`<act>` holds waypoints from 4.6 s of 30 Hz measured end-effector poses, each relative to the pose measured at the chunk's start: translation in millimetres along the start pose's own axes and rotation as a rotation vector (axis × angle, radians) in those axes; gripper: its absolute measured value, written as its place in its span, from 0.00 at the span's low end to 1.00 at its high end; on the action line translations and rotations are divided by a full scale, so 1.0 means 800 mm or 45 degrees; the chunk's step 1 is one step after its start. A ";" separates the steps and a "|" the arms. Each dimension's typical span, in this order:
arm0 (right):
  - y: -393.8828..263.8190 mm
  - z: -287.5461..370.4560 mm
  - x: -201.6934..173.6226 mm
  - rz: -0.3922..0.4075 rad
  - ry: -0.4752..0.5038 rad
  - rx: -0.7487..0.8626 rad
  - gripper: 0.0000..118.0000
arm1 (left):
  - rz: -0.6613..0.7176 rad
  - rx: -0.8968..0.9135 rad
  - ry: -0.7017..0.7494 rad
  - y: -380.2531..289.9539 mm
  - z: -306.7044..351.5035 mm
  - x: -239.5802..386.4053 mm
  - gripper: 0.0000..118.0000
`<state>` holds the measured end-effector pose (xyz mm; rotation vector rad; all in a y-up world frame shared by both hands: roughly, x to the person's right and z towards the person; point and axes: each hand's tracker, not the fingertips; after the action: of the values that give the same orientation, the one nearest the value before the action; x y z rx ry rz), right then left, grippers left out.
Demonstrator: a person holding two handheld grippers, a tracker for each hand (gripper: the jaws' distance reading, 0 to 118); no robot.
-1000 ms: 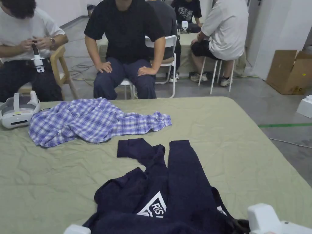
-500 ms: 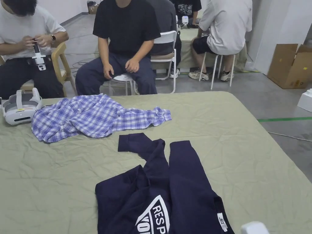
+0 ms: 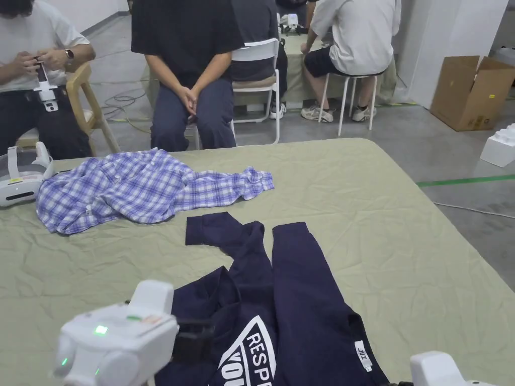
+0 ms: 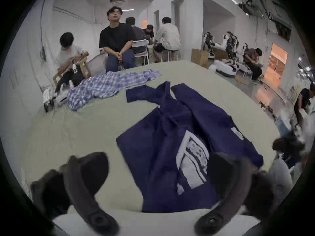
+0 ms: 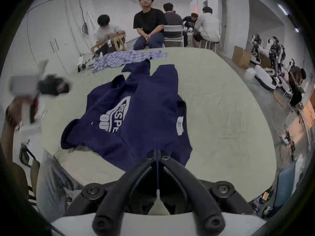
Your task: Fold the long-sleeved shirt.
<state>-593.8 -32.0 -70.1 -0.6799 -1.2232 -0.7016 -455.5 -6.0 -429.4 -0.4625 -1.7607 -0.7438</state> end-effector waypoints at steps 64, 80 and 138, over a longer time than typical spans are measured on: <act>0.666 0.284 0.019 0.142 -0.307 0.980 0.04 | 0.283 0.768 -0.059 0.518 0.239 -0.167 0.04; 0.357 -0.152 0.095 -0.076 -0.118 0.234 0.04 | 0.438 0.099 -0.163 0.147 -0.105 -0.126 0.04; 0.016 -0.151 0.073 0.067 -0.119 -0.239 0.04 | -0.340 -0.293 -0.149 0.028 -0.192 0.056 0.66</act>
<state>-501.4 -125.0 -39.4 -0.9058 -1.2298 -0.7534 -346.9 -98.0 -352.4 -0.4356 -1.8762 -1.1360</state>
